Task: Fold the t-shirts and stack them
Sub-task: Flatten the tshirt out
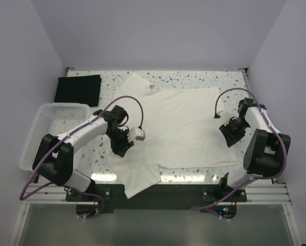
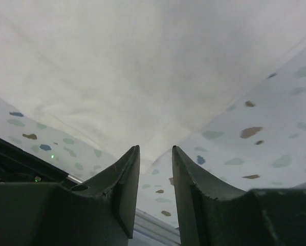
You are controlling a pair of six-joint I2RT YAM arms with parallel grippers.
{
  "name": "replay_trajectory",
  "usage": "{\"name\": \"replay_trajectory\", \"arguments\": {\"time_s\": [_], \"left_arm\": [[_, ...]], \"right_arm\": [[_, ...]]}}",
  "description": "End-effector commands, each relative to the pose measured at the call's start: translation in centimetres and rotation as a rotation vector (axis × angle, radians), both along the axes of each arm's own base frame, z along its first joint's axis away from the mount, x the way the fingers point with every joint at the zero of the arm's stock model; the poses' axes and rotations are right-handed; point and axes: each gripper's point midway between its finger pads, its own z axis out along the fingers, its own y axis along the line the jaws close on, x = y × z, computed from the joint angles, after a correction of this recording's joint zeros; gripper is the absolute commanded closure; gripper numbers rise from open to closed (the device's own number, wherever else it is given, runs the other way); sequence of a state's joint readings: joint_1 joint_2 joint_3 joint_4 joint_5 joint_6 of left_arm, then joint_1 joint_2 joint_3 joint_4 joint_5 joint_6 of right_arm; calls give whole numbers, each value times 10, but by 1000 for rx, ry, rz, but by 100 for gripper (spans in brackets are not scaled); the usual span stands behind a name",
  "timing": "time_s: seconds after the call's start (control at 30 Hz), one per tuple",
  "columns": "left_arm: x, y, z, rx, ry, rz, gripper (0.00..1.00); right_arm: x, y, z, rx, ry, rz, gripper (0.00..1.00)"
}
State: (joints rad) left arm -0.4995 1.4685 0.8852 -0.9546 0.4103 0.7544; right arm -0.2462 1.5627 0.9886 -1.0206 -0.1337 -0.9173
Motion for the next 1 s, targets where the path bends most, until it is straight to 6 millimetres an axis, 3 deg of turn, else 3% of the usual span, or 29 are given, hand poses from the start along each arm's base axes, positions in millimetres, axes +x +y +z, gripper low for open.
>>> {"name": "replay_trajectory", "arguments": {"time_s": [0.0, 0.07, 0.1, 0.17, 0.2, 0.37, 0.57, 0.67, 0.73, 0.77, 0.8, 0.83, 0.97], "left_arm": [[73, -21, 51, -184, -92, 83, 61], [112, -14, 57, -214, -82, 197, 60], [143, -16, 77, -247, -152, 231, 60], [183, -9, 77, -255, -189, 341, 58], [204, -10, 86, -265, -234, 363, 58], [272, -8, 79, -254, -296, 552, 58], [374, 10, 95, -320, -441, 812, 56], [412, 15, 102, -350, -502, 879, 50], [429, 15, 95, -358, -532, 889, 43], [436, 15, 101, -371, -557, 890, 41], [442, 15, 100, -373, -573, 893, 40], [446, 15, 97, -374, -578, 894, 38], [451, 15, 95, -383, -588, 892, 37]], "right_arm": [[46, 27, 53, 193, -145, -28, 64], [77, 38, 75, 274, -224, -90, 60], [92, 39, 82, 292, -266, -109, 59], [122, 42, 94, 327, -315, -170, 59], [135, 41, 94, 329, -337, -182, 58], [177, 44, 73, 296, -317, -224, 62], [250, 37, 55, 265, -474, -359, 63], [282, 32, 64, 282, -565, -438, 60], [300, 29, 64, 289, -600, -503, 55], [308, 26, 64, 288, -617, -526, 54], [317, 24, 55, 292, -616, -569, 51], [328, 17, 60, 274, -644, -601, 49], [357, 5, 50, 250, -696, -709, 45]]}}
